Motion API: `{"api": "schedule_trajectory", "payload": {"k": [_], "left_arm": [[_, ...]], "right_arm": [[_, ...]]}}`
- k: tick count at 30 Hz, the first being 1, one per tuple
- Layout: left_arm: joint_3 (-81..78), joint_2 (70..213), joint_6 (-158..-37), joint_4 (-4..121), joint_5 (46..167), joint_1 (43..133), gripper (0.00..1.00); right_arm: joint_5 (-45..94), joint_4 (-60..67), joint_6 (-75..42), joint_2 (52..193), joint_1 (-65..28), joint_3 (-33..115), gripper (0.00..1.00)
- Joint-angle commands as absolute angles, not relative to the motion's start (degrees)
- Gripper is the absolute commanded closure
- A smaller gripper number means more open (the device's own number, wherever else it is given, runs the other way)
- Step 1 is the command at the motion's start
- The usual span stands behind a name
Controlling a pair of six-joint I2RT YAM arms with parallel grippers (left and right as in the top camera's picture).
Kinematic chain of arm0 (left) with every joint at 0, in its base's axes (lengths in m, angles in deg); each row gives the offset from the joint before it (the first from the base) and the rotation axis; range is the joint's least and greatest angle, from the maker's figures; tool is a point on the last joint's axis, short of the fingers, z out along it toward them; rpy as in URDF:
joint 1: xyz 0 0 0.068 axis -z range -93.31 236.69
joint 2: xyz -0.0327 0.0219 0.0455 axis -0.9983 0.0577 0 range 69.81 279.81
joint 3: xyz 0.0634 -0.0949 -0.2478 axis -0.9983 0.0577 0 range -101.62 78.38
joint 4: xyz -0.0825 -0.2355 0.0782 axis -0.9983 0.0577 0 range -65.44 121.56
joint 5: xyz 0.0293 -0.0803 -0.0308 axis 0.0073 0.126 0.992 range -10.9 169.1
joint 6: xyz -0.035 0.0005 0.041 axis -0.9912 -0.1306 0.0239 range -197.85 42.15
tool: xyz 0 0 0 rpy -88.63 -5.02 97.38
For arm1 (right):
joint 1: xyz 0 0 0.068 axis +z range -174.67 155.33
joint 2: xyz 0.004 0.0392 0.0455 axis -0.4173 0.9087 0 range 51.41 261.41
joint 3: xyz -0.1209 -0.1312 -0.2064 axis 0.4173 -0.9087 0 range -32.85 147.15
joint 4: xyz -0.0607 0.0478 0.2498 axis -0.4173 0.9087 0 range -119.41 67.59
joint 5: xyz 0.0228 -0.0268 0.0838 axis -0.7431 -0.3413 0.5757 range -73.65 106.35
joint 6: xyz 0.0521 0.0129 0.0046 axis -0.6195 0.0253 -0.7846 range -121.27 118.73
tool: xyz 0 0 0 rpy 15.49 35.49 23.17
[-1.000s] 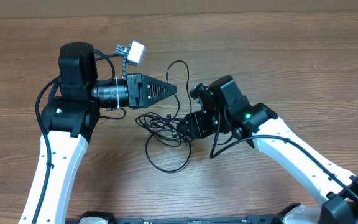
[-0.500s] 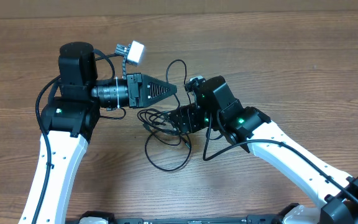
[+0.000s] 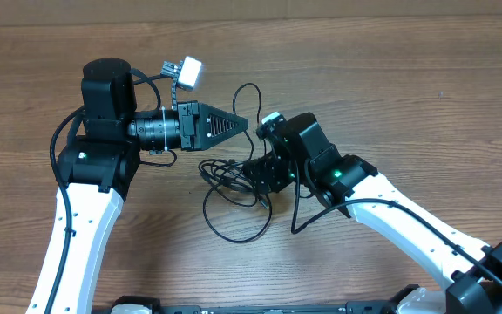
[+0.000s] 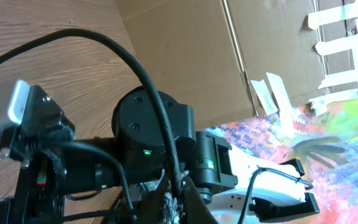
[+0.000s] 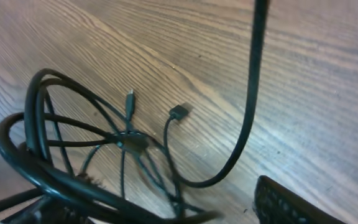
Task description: Untangle cables
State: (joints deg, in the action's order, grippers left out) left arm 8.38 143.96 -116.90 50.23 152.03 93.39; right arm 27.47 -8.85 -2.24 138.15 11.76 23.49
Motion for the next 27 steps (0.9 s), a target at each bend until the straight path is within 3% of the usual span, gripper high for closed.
{"api": "schedule_trajectory", "payload": {"k": [1,3,6,7,12,18,22,27], "left_arm": [[7.7,143.3,-117.3,49.9,153.9,93.5,0.96],[7.7,143.3,-117.3,49.9,153.9,93.5,0.96],[7.7,143.3,-117.2,49.8,153.6,93.5,0.96],[7.7,143.3,-117.2,49.7,153.2,93.5,0.96],[7.7,143.3,-117.1,47.5,146.8,93.5,0.96],[7.7,143.3,-116.6,40.5,126.9,93.4,0.96],[7.7,143.3,-113.8,42.6,111.6,93.4,0.96],[7.7,143.3,-110.8,50.1,92.4,93.3,0.96]], "right_arm": [[26.4,-11.1,7.9,138.3,12.0,23.1,0.31],[26.5,-12.1,8.3,138.3,12.0,23.1,0.48],[27.4,-9.9,8.2,138.3,12.0,23.1,0.92],[27.6,-8.5,8.2,138.3,12.0,23.1,0.96],[30.0,-3.0,6.9,138.3,12.0,23.1,0.96],[44.3,-0.1,7.0,138.3,12.0,23.0,0.96],[52.0,2.8,12.8,138.3,12.0,23.0,0.96],[50.0,7.1,15.7,138.3,12.0,23.0,0.96]]}}
